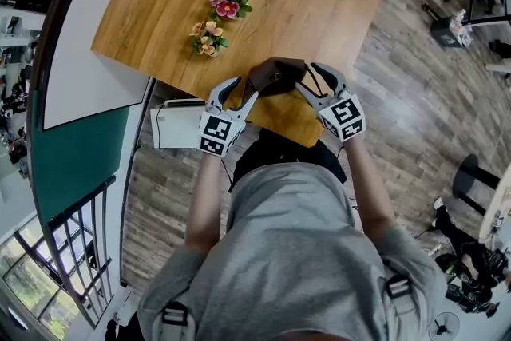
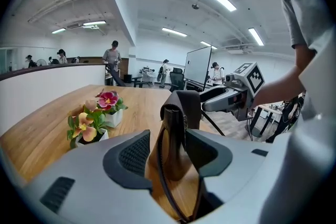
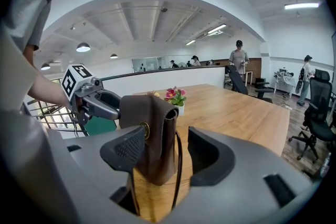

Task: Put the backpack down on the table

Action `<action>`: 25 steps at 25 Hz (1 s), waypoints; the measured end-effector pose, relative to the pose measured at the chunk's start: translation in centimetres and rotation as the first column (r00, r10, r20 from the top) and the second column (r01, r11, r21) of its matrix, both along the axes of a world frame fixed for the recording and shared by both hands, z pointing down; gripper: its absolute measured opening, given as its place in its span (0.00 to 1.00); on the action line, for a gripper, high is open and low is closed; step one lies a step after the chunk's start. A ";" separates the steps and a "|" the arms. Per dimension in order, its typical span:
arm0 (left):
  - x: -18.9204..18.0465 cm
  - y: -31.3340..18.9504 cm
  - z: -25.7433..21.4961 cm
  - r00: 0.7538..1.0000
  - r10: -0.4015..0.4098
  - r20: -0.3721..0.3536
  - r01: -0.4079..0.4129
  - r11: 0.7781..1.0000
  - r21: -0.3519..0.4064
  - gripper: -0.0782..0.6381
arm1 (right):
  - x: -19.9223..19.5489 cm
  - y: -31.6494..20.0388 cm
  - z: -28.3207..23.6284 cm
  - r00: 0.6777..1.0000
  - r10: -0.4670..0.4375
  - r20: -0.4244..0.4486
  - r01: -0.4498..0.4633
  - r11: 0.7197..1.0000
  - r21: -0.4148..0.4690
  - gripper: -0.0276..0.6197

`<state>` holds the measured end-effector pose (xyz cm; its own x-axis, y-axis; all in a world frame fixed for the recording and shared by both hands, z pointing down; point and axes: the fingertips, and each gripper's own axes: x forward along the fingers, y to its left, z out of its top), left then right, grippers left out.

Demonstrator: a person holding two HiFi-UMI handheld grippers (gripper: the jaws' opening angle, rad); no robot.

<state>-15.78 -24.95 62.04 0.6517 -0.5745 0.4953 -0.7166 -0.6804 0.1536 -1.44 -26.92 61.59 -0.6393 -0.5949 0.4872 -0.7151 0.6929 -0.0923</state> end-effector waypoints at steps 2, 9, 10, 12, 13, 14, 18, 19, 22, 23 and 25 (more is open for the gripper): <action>-0.2 0.3 -0.5 1.000 -0.014 -0.003 0.014 1.000 0.007 0.41 | 0.4 0.3 -0.4 1.000 0.000 -0.003 0.000 1.000 0.002 0.45; 0.2 2.3 -2.6 0.999 -0.024 -0.039 0.025 0.999 0.029 0.37 | 0.2 2.8 -2.8 0.997 -0.076 -0.004 0.076 0.997 0.032 0.26; 0.3 2.8 -3.0 0.999 -0.020 -0.041 0.021 0.999 0.036 0.31 | 0.2 3.3 -3.2 0.997 -0.080 -0.004 0.080 0.996 0.044 0.19; 0.6 3.7 -3.8 0.998 -0.023 -0.057 0.027 0.998 0.053 0.19 | 0.4 3.9 -4.0 0.996 -0.089 -0.009 0.089 0.994 0.071 0.09; 0.7 4.1 -4.3 0.997 -0.030 -0.071 0.034 0.998 0.059 0.17 | 0.5 4.1 -4.2 0.995 -0.096 -0.016 0.097 0.992 0.084 0.09; 0.9 4.6 -4.8 0.996 -0.037 -0.087 0.042 0.997 0.064 0.15 | 0.5 4.4 -4.5 0.994 -0.104 -0.023 0.106 0.990 0.096 0.06; 1.6 6.6 -6.9 0.987 -0.058 -0.150 0.070 0.995 0.075 0.14 | 0.7 6.3 -5.5 0.992 -0.121 -0.024 0.123 0.986 0.116 0.05; 1.8 7.0 -7.3 0.989 -0.058 -0.139 0.070 0.994 0.085 0.14 | 0.8 6.7 -5.7 0.992 -0.121 -0.023 0.123 0.985 0.119 0.05; 2.1 8.1 -8.2 0.993 -0.062 -0.101 0.073 0.991 0.114 0.14 | 1.3 8.2 -5.8 0.991 -0.127 -0.029 0.130 0.984 0.122 0.05; 2.3 8.4 -8.6 0.993 -0.067 -0.100 0.079 0.990 0.119 0.14 | 1.5 8.8 -5.8 0.991 -0.130 -0.029 0.133 0.984 0.121 0.05; 2.5 9.4 -9.2 0.992 -0.077 -0.099 0.089 0.988 0.124 0.14 | 2.0 9.9 -6.0 0.990 -0.134 -0.033 0.137 0.983 0.121 0.05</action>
